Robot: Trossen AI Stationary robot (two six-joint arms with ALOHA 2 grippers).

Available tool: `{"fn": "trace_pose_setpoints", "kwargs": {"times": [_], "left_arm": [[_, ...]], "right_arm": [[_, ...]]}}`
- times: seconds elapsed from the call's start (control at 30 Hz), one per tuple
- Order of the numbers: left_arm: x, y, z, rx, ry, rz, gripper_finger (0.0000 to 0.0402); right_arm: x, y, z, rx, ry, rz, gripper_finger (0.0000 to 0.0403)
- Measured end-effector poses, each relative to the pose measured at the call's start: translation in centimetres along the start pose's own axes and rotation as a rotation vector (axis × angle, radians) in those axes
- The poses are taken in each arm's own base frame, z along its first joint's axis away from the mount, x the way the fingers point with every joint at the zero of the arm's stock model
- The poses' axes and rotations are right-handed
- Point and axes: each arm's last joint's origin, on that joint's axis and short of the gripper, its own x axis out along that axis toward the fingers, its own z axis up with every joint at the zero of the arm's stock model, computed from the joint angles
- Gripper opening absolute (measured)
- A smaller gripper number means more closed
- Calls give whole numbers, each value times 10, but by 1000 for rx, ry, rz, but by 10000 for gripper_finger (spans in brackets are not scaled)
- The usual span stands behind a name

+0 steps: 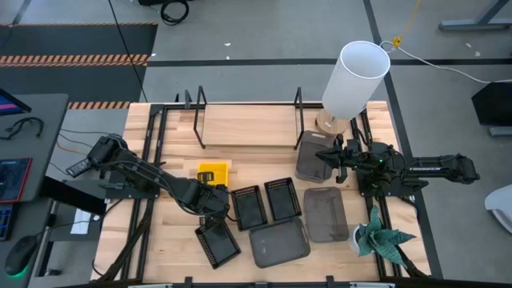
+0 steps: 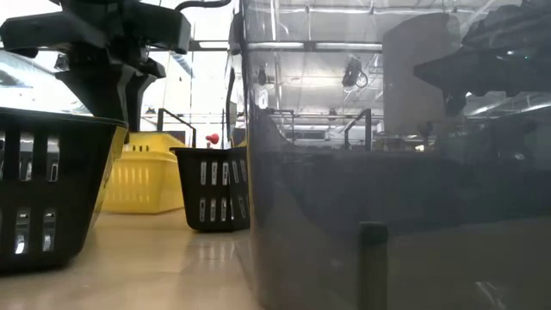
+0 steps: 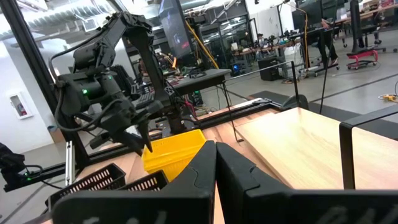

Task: Stack baskets on shelf by color
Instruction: Stack the right yellow bin on top of the other yellow bins

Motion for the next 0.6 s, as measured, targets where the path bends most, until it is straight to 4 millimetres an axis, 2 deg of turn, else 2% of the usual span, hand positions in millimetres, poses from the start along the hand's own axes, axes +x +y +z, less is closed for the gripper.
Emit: {"fn": "trace_pose_setpoints", "kwargs": {"times": [0.17,0.27,0.4,0.6], "left_arm": [[0,0,1,-24,19,-51,176],[1,0,1,-31,29,-78,195],[9,-3,2,-15,41,-50,191],[27,-9,3,36,91,-24,157]], "right_arm": [[0,0,0,0,0,0,14],[0,0,0,0,0,0,14],[0,0,0,0,0,0,14],[0,0,0,0,0,0,14]]}}
